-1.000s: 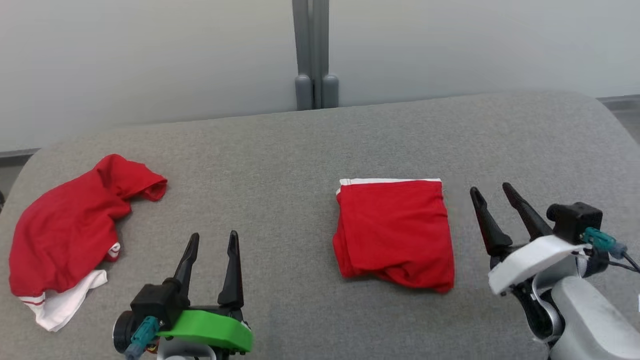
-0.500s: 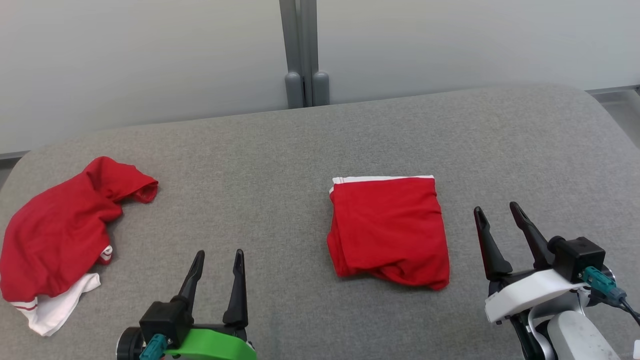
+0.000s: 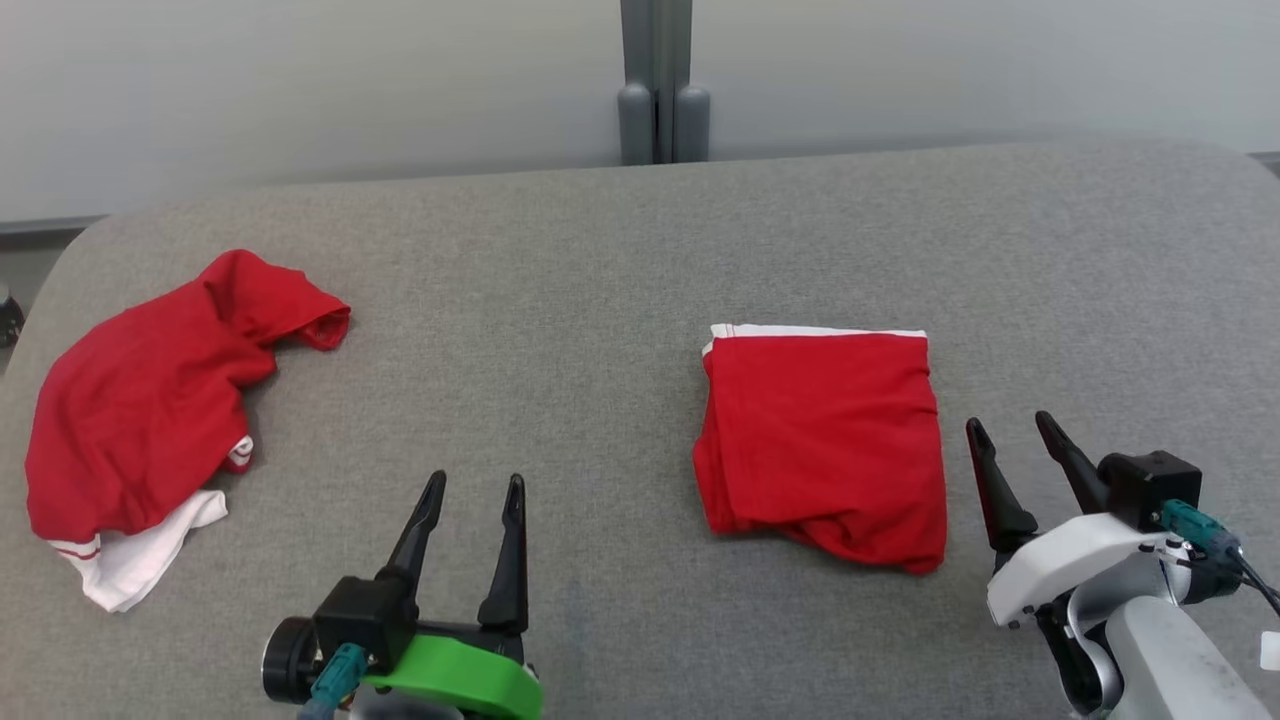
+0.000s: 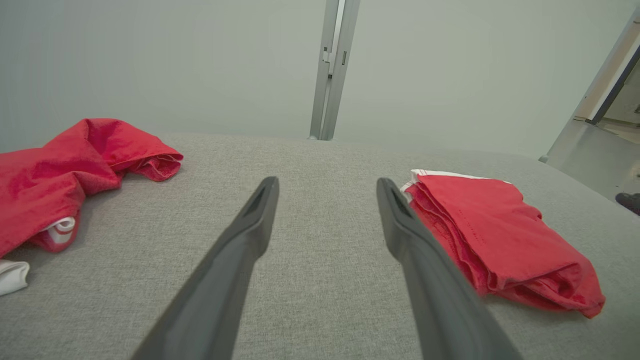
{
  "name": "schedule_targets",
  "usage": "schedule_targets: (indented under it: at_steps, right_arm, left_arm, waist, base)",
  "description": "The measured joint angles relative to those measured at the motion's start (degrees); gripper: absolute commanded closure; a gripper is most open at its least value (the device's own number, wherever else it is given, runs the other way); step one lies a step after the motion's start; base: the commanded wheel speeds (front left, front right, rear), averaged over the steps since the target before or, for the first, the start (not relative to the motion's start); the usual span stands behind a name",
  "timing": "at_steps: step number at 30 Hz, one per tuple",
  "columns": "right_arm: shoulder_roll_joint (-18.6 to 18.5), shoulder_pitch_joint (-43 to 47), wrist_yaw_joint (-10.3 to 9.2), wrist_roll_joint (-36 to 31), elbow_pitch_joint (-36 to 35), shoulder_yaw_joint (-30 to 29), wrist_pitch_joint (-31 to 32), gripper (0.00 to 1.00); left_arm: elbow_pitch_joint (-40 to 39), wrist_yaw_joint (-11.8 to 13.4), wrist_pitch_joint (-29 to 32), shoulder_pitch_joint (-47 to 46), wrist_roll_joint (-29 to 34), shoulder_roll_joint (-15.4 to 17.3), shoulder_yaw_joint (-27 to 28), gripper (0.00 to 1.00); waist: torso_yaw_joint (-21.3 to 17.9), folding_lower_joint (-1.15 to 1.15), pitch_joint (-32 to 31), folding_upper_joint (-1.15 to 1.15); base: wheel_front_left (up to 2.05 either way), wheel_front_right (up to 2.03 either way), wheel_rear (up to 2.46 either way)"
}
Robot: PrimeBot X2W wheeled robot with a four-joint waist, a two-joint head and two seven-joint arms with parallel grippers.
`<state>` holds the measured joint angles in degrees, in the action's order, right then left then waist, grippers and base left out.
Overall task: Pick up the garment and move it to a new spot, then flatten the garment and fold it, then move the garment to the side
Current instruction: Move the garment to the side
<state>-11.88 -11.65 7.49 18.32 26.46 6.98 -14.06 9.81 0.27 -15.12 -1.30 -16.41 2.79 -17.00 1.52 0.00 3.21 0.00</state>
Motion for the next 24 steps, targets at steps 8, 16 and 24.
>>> schedule_targets:
  at_steps: [8,16,24]
  right_arm:
    - [0.1,-6.7,0.0,4.3,10.3,1.7,2.5,0.0]
    - [0.4,-11.0,0.0,10.2,18.5,5.1,5.0,0.0]
    - [-1.4,-13.4,0.01,9.2,21.7,12.3,1.9,1.0]
  left_arm:
    - [0.3,0.3,0.0,-2.9,0.0,0.0,-2.2,0.0]
    - [0.9,0.7,0.0,-3.9,0.0,0.0,-2.9,0.0]
    - [1.6,0.7,0.0,-3.8,0.4,0.0,-3.4,0.0]
  waist:
    - [3.3,0.0,4.4,0.0]
    - [6.3,0.0,6.6,0.0]
    - [5.8,0.0,5.5,0.0]
  base:
    - [0.0,0.0,0.0]
    - [0.0,0.0,0.0]
    - [0.0,0.0,0.0]
